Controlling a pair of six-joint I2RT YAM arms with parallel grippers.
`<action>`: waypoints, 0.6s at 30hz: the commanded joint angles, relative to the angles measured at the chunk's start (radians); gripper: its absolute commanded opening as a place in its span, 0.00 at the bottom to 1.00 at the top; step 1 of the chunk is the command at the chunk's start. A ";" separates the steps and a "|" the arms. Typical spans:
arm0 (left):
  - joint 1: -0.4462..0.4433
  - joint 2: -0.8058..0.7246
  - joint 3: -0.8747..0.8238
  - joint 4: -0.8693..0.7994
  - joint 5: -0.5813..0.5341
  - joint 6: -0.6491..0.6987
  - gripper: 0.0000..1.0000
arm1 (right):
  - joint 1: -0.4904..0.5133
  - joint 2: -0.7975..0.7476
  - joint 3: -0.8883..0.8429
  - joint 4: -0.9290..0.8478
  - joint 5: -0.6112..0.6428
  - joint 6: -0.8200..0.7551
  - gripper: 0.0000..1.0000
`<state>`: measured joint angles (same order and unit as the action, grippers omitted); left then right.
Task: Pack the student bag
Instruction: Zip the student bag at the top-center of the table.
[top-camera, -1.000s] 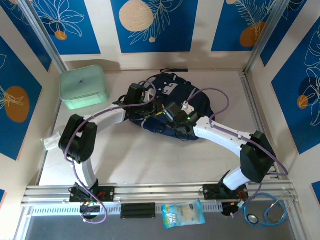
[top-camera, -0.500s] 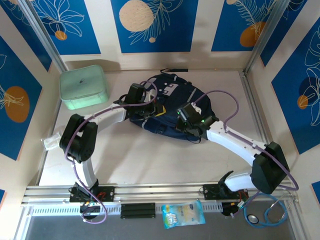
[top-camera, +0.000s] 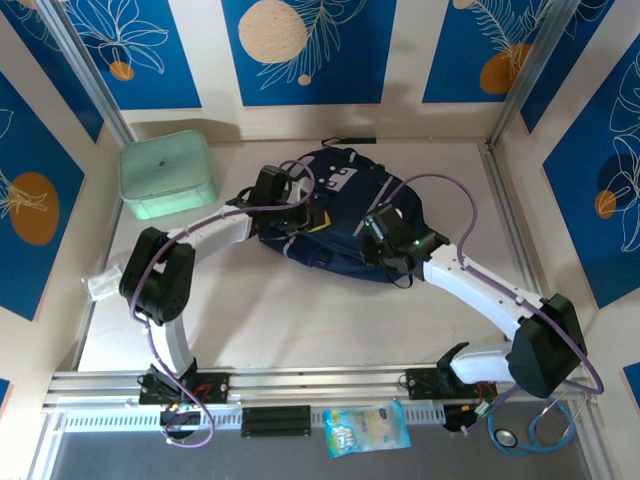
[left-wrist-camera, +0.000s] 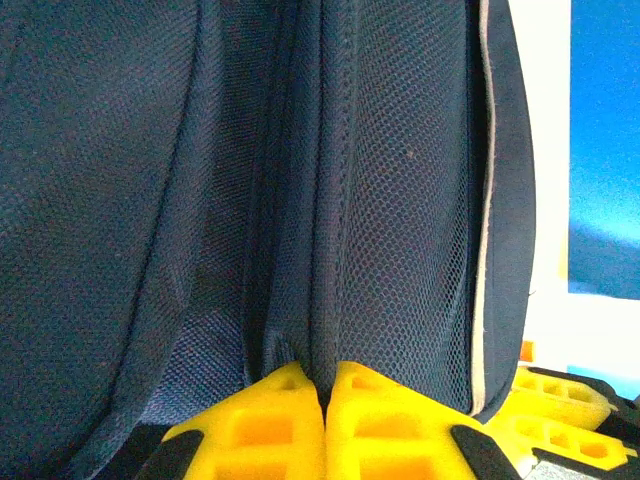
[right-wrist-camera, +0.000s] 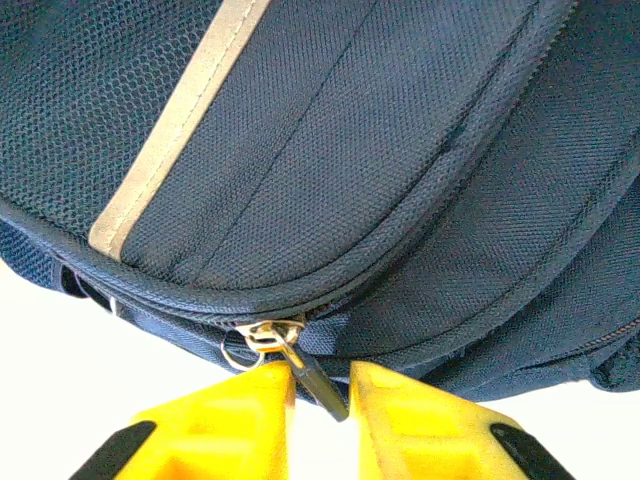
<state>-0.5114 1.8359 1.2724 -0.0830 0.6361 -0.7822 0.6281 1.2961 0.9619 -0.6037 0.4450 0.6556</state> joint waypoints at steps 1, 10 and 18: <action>0.024 -0.003 0.036 0.019 -0.023 0.034 0.00 | -0.007 0.023 0.031 -0.027 -0.016 -0.068 0.25; 0.024 -0.003 0.042 0.013 -0.018 0.036 0.00 | -0.003 0.086 0.075 -0.034 -0.029 -0.082 0.29; 0.032 -0.007 0.036 -0.006 -0.034 0.058 0.00 | -0.012 0.058 0.054 -0.045 0.096 -0.042 0.09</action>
<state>-0.5041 1.8359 1.2724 -0.0940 0.6270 -0.7731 0.6300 1.3792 1.0092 -0.6186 0.4343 0.5842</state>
